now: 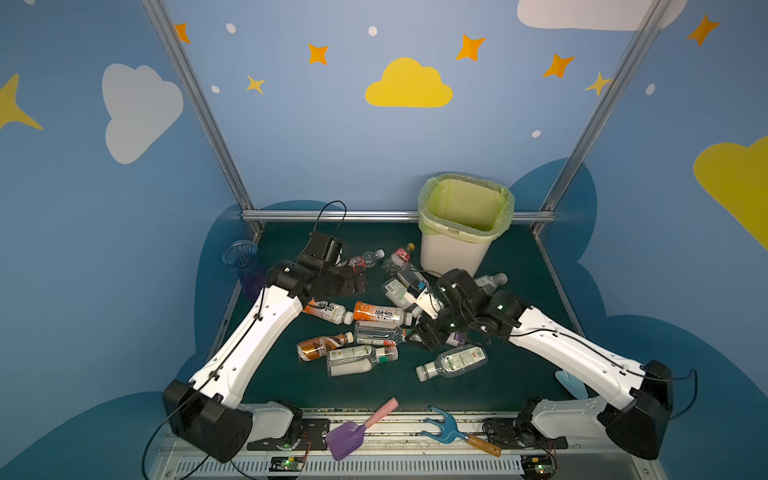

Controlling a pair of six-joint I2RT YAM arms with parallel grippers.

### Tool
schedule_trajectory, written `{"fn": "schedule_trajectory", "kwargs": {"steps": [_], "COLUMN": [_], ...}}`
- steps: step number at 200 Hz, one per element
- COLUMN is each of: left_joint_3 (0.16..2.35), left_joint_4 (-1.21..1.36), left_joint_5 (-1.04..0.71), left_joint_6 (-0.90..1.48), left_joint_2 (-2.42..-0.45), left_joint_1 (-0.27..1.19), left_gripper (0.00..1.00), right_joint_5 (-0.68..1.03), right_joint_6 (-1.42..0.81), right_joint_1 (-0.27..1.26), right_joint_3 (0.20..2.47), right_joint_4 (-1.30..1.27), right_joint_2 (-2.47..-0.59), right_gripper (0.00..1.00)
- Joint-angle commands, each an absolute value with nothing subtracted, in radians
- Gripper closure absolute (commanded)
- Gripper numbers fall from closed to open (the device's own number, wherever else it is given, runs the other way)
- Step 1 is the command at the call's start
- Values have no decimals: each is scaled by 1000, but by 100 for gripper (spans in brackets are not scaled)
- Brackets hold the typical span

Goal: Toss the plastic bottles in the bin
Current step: 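Withdraw left arm while right gripper reaches to clear green-label bottle, then grasp the clear green-label bottle with the right gripper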

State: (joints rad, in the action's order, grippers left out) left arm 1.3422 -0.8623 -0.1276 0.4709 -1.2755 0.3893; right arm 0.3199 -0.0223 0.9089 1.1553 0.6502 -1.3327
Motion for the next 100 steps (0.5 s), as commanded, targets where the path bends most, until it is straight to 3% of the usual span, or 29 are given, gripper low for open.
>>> {"fn": "schedule_trajectory", "kwargs": {"steps": [1,40,100], "left_joint_3": [1315,1308,1261], "left_joint_4": [-787,-856,-910], "left_joint_5": [-136,9,24], "left_joint_6": [560,563,520], "left_joint_2": [-1223,-1153,-1023], "left_joint_1": [363,345,287], "left_gripper": [0,0,0], "right_joint_5": [324,323,337], "right_joint_6": [68,158,227], "right_joint_1": [971,1054,1116], "right_joint_3": [1180,1298,1496], "right_joint_4": [585,604,661], "right_joint_2": [-1403,-1588,-1857], "right_gripper": [22,22,26]}}
